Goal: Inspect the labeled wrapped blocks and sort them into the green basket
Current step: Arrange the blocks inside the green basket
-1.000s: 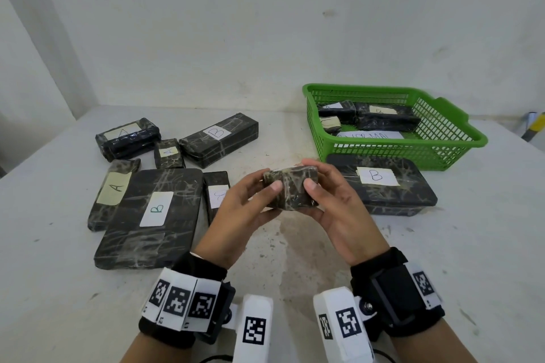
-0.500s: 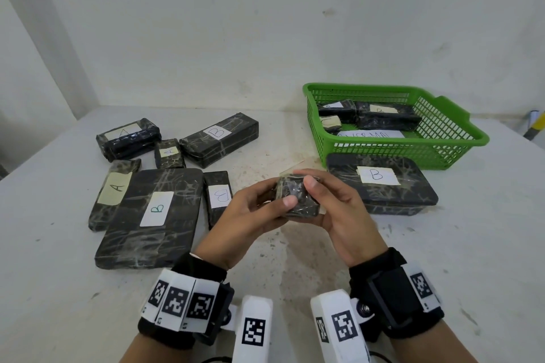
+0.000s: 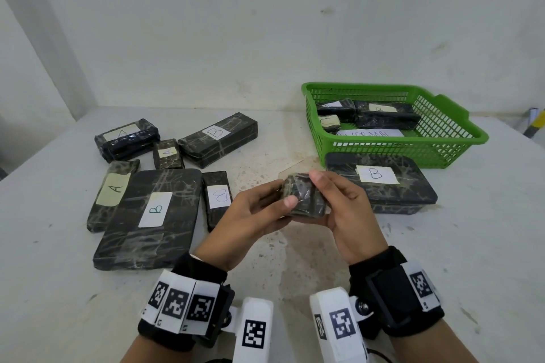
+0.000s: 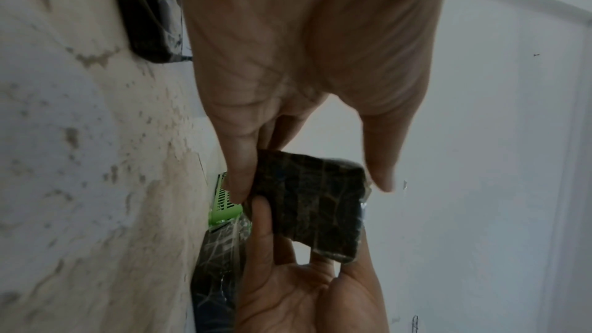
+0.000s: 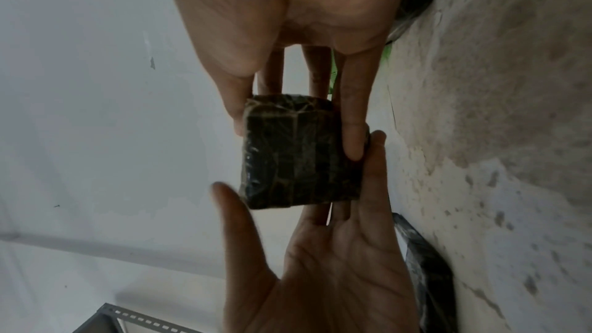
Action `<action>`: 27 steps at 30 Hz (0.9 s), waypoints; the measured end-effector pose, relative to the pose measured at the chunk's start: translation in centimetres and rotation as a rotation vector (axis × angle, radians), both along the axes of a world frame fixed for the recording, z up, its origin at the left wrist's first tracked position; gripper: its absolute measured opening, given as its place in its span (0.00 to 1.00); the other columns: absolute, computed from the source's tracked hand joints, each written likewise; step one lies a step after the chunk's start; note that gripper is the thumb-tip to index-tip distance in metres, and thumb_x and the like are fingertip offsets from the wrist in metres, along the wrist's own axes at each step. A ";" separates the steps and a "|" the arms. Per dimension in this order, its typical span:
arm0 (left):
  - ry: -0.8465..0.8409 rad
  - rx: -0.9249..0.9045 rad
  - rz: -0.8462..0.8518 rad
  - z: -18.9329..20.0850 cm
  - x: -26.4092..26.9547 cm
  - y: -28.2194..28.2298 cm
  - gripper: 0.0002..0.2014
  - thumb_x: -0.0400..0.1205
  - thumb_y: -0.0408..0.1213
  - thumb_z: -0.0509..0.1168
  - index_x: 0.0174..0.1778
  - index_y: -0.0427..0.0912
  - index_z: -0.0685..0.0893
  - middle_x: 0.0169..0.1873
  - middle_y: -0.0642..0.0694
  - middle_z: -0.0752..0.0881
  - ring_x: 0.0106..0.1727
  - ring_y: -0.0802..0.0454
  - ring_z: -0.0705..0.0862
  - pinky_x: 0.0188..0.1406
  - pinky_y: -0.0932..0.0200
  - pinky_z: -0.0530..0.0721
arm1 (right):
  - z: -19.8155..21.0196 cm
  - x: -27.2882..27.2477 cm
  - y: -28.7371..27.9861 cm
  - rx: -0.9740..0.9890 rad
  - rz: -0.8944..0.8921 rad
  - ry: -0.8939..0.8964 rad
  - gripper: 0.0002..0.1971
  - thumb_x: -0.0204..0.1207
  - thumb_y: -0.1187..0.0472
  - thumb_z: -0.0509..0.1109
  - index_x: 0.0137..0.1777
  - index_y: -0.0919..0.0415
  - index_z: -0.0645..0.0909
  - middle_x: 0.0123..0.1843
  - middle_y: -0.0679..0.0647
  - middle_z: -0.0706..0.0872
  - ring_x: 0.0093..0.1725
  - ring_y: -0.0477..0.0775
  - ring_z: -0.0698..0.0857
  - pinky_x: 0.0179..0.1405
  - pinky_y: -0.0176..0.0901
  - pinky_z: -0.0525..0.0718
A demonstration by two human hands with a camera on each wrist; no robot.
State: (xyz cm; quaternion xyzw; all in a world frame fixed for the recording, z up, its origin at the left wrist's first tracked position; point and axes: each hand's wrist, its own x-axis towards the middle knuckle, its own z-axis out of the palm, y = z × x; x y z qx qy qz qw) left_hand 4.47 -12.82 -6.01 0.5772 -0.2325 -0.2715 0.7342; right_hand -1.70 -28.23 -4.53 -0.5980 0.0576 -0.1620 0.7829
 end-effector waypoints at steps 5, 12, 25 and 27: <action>0.021 -0.002 0.021 -0.3 0.3 0.1 0.38 0.68 0.46 0.75 0.74 0.35 0.78 0.64 0.39 0.87 0.68 0.42 0.84 0.69 0.45 0.82 | 0.0 0.0 0.1 -0.009 0.020 0.031 0.23 0.65 0.44 0.73 0.50 0.62 0.89 0.56 0.71 0.87 0.52 0.62 0.88 0.46 0.57 0.91; 0.018 0.026 0.009 -0.3 0.1 0.0 0.39 0.67 0.48 0.75 0.74 0.36 0.77 0.65 0.39 0.87 0.67 0.44 0.85 0.67 0.50 0.83 | 0.0 0.1 0.2 0.002 -0.018 0.000 0.09 0.68 0.50 0.74 0.35 0.55 0.90 0.41 0.61 0.88 0.42 0.56 0.87 0.45 0.61 0.90; 0.022 0.043 0.039 -0.3 0.0 -0.1 0.47 0.62 0.52 0.81 0.75 0.34 0.76 0.64 0.40 0.87 0.65 0.46 0.86 0.64 0.51 0.85 | -0.4 0.3 0.2 0.028 -0.016 0.024 0.10 0.64 0.55 0.77 0.35 0.61 0.83 0.34 0.56 0.87 0.36 0.53 0.87 0.36 0.49 0.90; 0.028 0.041 0.034 -0.4 0.2 0.0 0.43 0.64 0.49 0.77 0.74 0.34 0.76 0.63 0.39 0.88 0.65 0.45 0.87 0.64 0.51 0.85 | -0.5 0.3 0.1 0.010 -0.008 0.046 0.12 0.63 0.52 0.78 0.35 0.61 0.82 0.35 0.57 0.86 0.37 0.53 0.86 0.36 0.49 0.90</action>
